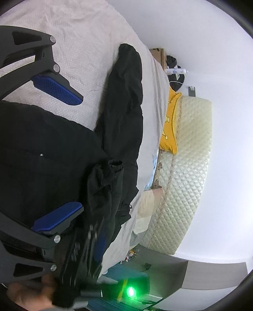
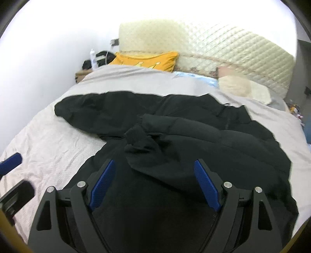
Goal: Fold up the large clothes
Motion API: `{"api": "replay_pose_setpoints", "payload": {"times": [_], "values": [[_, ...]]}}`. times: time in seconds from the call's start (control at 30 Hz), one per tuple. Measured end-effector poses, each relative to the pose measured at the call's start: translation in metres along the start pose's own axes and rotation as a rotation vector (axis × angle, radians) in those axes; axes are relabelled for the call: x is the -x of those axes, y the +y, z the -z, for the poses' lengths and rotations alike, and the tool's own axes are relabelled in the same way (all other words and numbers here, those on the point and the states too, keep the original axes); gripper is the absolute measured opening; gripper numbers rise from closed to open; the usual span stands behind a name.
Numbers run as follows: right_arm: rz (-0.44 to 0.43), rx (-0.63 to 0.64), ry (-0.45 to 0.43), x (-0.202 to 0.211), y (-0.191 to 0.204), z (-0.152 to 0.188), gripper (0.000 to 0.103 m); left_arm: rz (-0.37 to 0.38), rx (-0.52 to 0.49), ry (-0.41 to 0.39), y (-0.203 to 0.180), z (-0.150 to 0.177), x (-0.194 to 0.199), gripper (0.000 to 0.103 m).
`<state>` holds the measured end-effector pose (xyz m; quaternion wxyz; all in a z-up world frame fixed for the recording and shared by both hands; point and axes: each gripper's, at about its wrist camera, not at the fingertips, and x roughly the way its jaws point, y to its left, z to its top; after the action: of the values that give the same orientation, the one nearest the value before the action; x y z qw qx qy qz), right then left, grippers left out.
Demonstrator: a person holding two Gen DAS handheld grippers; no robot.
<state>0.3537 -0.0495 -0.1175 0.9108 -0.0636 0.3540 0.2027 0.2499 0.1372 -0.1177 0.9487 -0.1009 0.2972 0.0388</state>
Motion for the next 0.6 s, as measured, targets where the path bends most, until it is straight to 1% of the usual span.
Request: {"api": "replay_pose_setpoints", "payload": {"times": [0.1, 0.13, 0.23, 0.37, 0.43, 0.5, 0.6], "values": [[0.031, -0.041, -0.056, 0.041, -0.016, 0.008, 0.083, 0.021, -0.011, -0.017, -0.010, 0.002, 0.015, 0.101], [0.038, -0.048, -0.068, 0.049, -0.019, 0.009, 0.083, 0.026, -0.018, -0.022, -0.013, 0.002, 0.019, 0.101], [0.066, -0.084, -0.124, 0.090, -0.033, 0.020, 0.083, 0.031, -0.048, -0.040, -0.022, 0.005, 0.035, 0.101], [0.107, -0.110, -0.179, 0.134, -0.047, 0.039, 0.083, 0.060, -0.031, -0.072, -0.027, 0.010, 0.053, 0.101], [0.129, -0.119, -0.206, 0.154, -0.054, 0.051, 0.083, 0.074, -0.035, -0.079, -0.033, 0.016, 0.056, 0.101], [0.155, -0.124, -0.232, 0.172, -0.061, 0.065, 0.083, 0.071, -0.046, -0.080, -0.040, 0.020, 0.056, 0.101], [0.179, -0.155, -0.248, 0.193, -0.069, 0.081, 0.083, 0.089, -0.069, -0.074, -0.050, 0.026, 0.057, 0.101]]}}
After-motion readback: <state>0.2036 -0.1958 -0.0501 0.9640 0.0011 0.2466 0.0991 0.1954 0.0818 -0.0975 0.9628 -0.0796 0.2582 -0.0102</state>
